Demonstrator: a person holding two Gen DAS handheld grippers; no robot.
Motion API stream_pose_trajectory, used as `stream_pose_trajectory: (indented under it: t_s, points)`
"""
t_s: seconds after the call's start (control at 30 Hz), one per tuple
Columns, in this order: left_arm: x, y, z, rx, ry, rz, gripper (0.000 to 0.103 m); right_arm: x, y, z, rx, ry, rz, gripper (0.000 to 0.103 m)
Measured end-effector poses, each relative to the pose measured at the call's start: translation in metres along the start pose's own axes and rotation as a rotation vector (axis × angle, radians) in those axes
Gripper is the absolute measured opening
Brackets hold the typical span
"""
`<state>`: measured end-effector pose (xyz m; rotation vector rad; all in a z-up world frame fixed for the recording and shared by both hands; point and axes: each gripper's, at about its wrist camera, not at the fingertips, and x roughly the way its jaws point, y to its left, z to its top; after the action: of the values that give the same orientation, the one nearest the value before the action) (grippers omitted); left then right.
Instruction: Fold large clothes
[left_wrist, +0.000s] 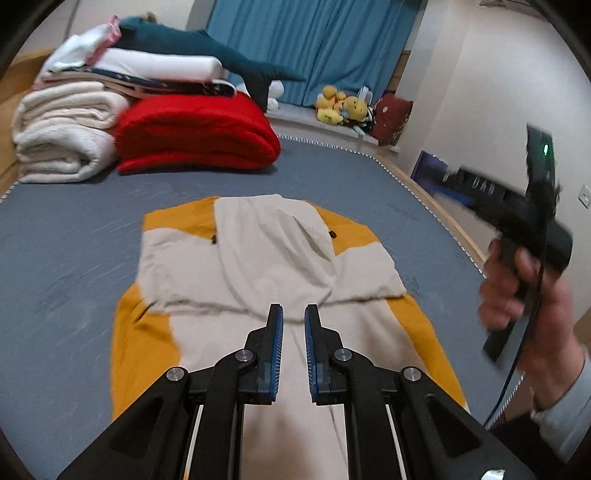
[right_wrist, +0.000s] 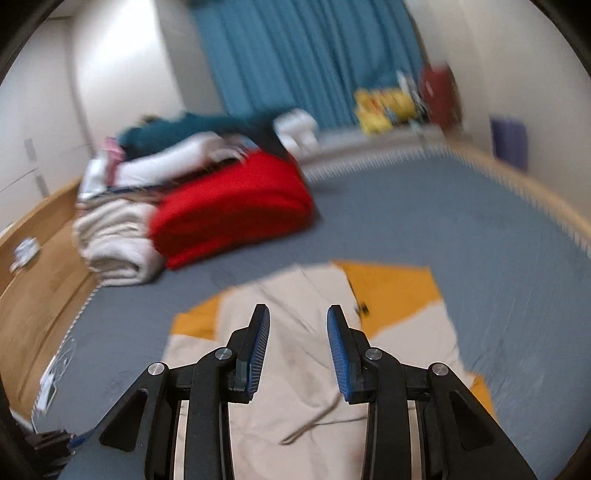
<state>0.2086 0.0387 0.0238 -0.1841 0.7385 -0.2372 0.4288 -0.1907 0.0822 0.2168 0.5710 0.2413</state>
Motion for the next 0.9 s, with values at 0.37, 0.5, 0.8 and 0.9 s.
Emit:
stream_pose_trajectory:
  t_s: [0.37, 0.5, 0.8, 0.9]
  points:
    - [-0.104, 0.038, -0.115, -0.052, -0.005, 0.097, 0.01, -0.213, -0.029, -0.073, -0.105, 0.0, -0.027, 0.034]
    - [-0.09, 0.065, -0.145, -0.183, 0.083, 0.13, 0.01, -0.243, -0.069, -0.125, -0.11, 0.072, -0.124, 0.031]
    - [-0.072, 0.092, -0.168, -0.237, 0.195, 0.169, 0.01, -0.247, -0.159, -0.211, 0.018, 0.247, -0.309, 0.031]
    - [-0.077, 0.111, -0.171, -0.337, 0.209, 0.117, 0.01, -0.241, -0.174, -0.217, 0.047, 0.267, -0.333, 0.031]
